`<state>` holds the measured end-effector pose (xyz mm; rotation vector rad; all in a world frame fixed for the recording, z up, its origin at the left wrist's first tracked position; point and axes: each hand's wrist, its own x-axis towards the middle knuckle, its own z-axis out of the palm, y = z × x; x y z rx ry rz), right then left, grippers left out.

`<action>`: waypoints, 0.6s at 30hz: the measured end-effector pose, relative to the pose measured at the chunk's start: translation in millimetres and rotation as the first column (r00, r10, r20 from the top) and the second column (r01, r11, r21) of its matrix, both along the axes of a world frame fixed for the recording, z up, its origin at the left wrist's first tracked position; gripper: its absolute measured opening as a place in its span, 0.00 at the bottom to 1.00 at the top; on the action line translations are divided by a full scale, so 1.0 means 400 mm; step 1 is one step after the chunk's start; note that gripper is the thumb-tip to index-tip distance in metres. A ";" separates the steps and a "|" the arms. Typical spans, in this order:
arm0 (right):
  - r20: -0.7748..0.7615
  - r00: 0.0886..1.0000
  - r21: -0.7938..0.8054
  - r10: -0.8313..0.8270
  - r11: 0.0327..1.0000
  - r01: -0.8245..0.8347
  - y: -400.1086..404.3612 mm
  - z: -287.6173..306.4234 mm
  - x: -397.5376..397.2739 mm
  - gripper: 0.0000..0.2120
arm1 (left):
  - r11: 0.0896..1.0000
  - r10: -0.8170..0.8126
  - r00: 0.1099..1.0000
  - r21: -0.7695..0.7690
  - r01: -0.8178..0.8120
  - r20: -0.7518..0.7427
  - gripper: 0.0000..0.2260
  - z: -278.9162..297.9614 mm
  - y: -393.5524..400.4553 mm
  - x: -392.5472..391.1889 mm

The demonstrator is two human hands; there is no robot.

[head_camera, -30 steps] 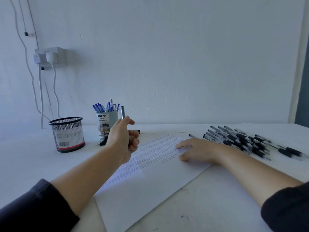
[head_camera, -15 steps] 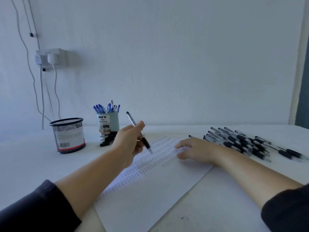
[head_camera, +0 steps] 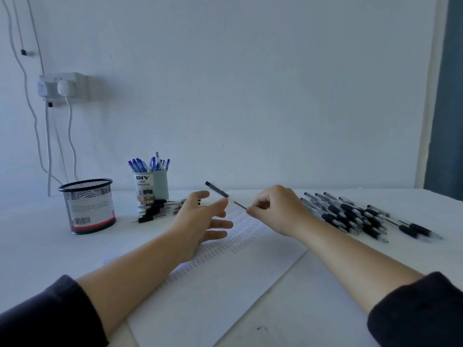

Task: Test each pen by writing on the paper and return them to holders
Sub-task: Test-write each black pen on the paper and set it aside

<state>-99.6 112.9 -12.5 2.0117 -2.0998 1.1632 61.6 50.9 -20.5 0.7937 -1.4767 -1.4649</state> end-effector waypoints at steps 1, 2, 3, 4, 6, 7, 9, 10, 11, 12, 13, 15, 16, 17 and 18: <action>-0.058 0.994 0.008 -0.092 0.996 0.093 0.006 0.007 -0.015 0.09 | 1.000 0.022 0.999 0.001 -0.022 0.030 0.22 0.000 -0.004 0.003; -0.134 0.971 0.026 -0.198 0.979 0.204 0.013 0.013 -0.033 0.09 | 0.999 0.041 0.997 0.001 -0.042 0.059 0.21 -0.001 -0.008 0.005; -0.214 0.929 0.042 -0.302 0.947 0.318 0.022 0.018 -0.054 0.09 | 0.998 0.056 0.995 -0.001 -0.056 0.085 0.20 -0.002 -0.013 0.007; -0.274 0.881 0.055 -0.385 0.909 0.414 0.031 0.021 -0.074 0.08 | 0.998 0.064 0.993 -0.003 -0.064 0.104 0.18 -0.002 -0.016 0.009; -0.310 0.819 0.087 -0.483 0.843 0.530 0.044 0.021 -0.109 0.06 | 0.998 0.063 0.989 -0.010 -0.062 0.131 0.16 -0.004 -0.020 0.009; -0.310 0.801 0.111 -0.513 0.817 0.566 0.047 0.019 -0.120 0.06 | 0.998 0.058 0.988 -0.017 -0.056 0.146 0.14 -0.005 -0.022 0.009; -0.331 0.776 0.160 -0.537 0.778 0.607 0.050 0.018 -0.128 0.10 | 0.999 0.045 0.985 -0.028 -0.041 0.168 0.12 -0.005 -0.021 0.009; -0.349 0.767 0.178 -0.538 0.766 0.618 0.051 0.018 -0.128 0.10 | 0.999 0.040 0.984 -0.030 -0.035 0.172 0.11 -0.005 -0.021 0.009; -0.368 0.761 0.191 -0.535 0.757 0.625 0.052 0.017 -0.126 0.10 | 0.999 0.037 0.984 -0.030 -0.033 0.175 0.10 -0.005 -0.022 0.009; -0.384 0.756 0.199 -0.531 0.751 0.629 0.052 0.016 -0.124 0.10 | 0.999 0.038 0.983 -0.030 -0.033 0.178 0.09 -0.005 -0.022 0.010; -0.400 0.750 0.200 -0.527 0.748 0.633 0.052 0.015 -0.121 0.10 | 0.999 0.038 0.982 -0.031 -0.032 0.184 0.08 -0.005 -0.023 0.010; -0.430 0.733 0.191 -0.527 0.740 0.645 0.053 0.013 -0.115 0.11 | 0.999 0.037 0.981 -0.035 -0.031 0.192 0.07 -0.005 -0.024 0.011; -0.442 0.725 0.182 -0.527 0.739 0.648 0.053 0.012 -0.112 0.11 | 0.999 0.038 0.980 -0.036 -0.031 0.197 0.07 -0.005 -0.024 0.011; -0.450 0.722 0.173 -0.526 0.742 0.648 0.053 0.012 -0.109 0.12 | 0.999 0.039 0.979 -0.038 -0.032 0.201 0.06 -0.005 -0.023 0.012; -0.457 0.720 0.165 -0.522 0.745 0.646 0.053 0.011 -0.105 0.13 | 0.999 0.039 0.978 -0.038 -0.032 0.204 0.04 -0.005 -0.022 0.012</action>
